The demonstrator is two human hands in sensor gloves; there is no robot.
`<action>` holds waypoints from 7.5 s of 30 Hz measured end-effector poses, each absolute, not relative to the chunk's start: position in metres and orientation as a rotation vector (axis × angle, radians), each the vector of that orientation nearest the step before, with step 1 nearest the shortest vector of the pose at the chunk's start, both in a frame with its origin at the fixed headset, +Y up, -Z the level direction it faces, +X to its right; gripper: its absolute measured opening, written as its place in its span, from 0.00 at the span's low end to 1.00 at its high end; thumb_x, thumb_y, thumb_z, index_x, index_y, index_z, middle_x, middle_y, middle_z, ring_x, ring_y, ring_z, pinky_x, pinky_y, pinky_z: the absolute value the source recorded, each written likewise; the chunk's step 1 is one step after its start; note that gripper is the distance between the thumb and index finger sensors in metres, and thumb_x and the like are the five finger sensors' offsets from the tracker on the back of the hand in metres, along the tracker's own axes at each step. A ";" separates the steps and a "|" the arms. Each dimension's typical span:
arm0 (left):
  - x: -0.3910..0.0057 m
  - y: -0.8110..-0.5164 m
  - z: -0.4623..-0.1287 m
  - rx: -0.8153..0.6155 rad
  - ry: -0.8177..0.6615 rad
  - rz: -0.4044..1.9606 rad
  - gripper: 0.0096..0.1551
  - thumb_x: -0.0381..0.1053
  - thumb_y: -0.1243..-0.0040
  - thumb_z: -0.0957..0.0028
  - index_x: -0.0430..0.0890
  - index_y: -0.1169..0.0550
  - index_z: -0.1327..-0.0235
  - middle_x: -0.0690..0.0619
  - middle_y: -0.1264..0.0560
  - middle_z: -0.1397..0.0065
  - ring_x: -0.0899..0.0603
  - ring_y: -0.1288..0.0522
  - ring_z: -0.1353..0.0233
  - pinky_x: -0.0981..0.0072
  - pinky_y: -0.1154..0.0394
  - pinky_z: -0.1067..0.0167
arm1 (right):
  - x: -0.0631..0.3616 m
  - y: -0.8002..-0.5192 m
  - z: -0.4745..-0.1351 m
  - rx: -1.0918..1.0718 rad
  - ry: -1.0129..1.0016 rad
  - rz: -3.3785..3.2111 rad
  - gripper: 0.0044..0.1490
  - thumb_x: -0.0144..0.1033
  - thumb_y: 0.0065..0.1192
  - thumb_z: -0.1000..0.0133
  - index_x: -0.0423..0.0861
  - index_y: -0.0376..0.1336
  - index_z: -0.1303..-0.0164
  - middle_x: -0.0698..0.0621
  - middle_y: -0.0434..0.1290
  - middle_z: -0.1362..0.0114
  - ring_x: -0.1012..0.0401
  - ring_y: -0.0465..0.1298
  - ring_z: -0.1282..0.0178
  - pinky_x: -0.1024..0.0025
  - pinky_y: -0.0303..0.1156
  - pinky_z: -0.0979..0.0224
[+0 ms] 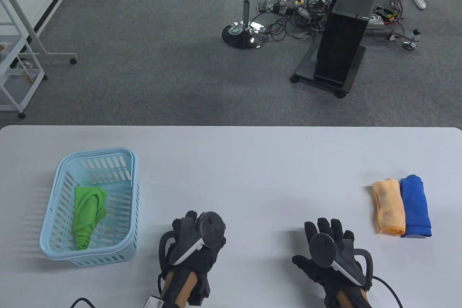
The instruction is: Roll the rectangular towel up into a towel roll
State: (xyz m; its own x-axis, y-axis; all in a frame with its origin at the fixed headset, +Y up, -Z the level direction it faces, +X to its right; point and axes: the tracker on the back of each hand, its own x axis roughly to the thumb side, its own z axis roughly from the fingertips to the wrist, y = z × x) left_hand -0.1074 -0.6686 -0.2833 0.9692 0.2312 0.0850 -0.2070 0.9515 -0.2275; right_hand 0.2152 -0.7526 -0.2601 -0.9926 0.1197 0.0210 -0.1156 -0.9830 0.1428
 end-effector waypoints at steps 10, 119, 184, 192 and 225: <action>-0.200 -0.585 -0.338 -0.069 0.082 0.171 0.36 0.54 0.47 0.54 0.56 0.29 0.26 0.40 0.43 0.16 0.29 0.49 0.18 0.29 0.50 0.29 | 0.215 -0.752 -0.262 0.057 0.287 2.985 0.62 0.65 0.56 0.64 0.50 0.43 0.22 0.41 0.40 0.19 0.41 0.38 0.19 0.32 0.36 0.25; -0.101 -0.735 -0.255 -0.044 -0.170 0.617 0.26 0.50 0.34 0.59 0.49 0.19 0.44 0.47 0.13 0.59 0.41 0.14 0.45 0.36 0.27 0.40 | 0.207 -0.746 -0.272 0.069 0.265 2.677 0.29 0.47 0.62 0.61 0.46 0.76 0.55 0.48 0.72 0.33 0.49 0.72 0.29 0.36 0.56 0.26; -0.130 -0.691 -0.237 0.065 -0.134 0.411 0.24 0.56 0.35 0.58 0.53 0.12 0.50 0.51 0.10 0.63 0.42 0.12 0.48 0.38 0.26 0.41 | 0.304 -0.734 -0.273 -0.537 0.072 2.542 0.33 0.55 0.60 0.60 0.41 0.79 0.66 0.48 0.79 0.41 0.50 0.79 0.38 0.42 0.64 0.29; -0.095 -0.758 -0.248 -0.559 -0.173 0.010 0.40 0.68 0.34 0.69 0.58 0.23 0.38 0.45 0.29 0.25 0.31 0.36 0.21 0.30 0.42 0.29 | 0.303 -0.733 -0.272 -0.532 0.078 2.544 0.33 0.55 0.59 0.60 0.41 0.79 0.65 0.47 0.79 0.41 0.49 0.78 0.38 0.42 0.64 0.29; -0.190 -0.559 -0.278 0.287 0.223 -0.066 0.22 0.51 0.31 0.59 0.60 0.14 0.49 0.52 0.16 0.47 0.41 0.19 0.38 0.34 0.33 0.32 | 0.332 -0.721 -0.261 -0.793 -0.079 2.572 0.28 0.52 0.62 0.59 0.40 0.79 0.71 0.48 0.78 0.42 0.51 0.79 0.38 0.43 0.66 0.30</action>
